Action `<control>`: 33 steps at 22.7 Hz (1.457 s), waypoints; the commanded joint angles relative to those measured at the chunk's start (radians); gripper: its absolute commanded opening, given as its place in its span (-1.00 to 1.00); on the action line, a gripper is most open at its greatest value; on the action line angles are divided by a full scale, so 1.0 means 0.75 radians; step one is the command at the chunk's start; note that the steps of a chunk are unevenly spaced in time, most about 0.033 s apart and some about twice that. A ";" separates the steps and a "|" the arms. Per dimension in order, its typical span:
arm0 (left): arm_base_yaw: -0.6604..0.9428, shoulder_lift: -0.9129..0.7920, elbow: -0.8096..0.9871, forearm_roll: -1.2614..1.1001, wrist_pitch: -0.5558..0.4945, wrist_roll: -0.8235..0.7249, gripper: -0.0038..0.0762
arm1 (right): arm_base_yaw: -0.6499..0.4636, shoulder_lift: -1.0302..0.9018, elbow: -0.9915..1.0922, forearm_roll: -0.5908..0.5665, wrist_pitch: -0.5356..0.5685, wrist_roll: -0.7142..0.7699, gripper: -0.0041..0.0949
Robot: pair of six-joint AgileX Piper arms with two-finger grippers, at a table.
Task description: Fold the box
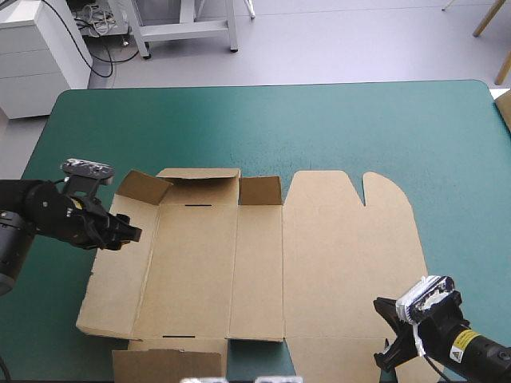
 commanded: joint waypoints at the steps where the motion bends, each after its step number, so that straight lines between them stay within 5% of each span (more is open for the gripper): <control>1: 0.222 -0.021 -0.039 -0.207 0.043 0.194 0.28 | -0.009 0.006 -0.034 0.008 -0.089 -0.004 -0.96; 7: 0.651 0.021 0.063 -0.523 0.046 0.467 0.28 | -0.009 0.006 -0.034 0.000 -0.091 -0.004 -0.96; 16: 0.673 0.275 0.273 -0.488 0.053 0.543 0.28 | -0.009 0.006 -0.034 0.000 -0.091 -0.009 -0.96; 29: 0.653 0.283 0.470 -0.579 0.053 0.562 0.27 | -0.009 0.006 -0.034 -0.050 -0.099 -0.009 -0.96; 33: 0.653 0.283 0.470 -0.579 0.053 0.562 -0.27 | -0.009 0.006 -0.034 -0.050 -0.099 -0.009 -0.96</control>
